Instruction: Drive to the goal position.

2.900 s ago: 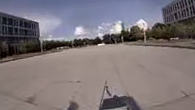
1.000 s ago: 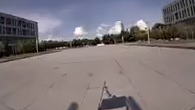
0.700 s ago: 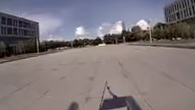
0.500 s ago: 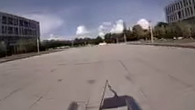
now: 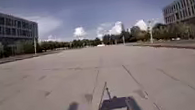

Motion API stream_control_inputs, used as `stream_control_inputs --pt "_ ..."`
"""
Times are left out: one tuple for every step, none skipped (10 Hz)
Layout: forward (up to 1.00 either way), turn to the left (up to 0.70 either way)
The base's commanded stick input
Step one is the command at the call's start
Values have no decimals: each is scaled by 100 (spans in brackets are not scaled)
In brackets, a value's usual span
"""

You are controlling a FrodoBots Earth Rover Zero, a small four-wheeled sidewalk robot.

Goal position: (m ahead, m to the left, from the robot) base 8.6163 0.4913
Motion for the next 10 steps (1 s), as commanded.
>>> stream_control_inputs --pt "100 -1" --pt "100 -1" --pt "100 -1" --pt "100 -11" --pt "100 -35" --pt "100 -15" --pt "100 -3" --pt "100 -1" --pt "100 -1" --pt "100 -1"
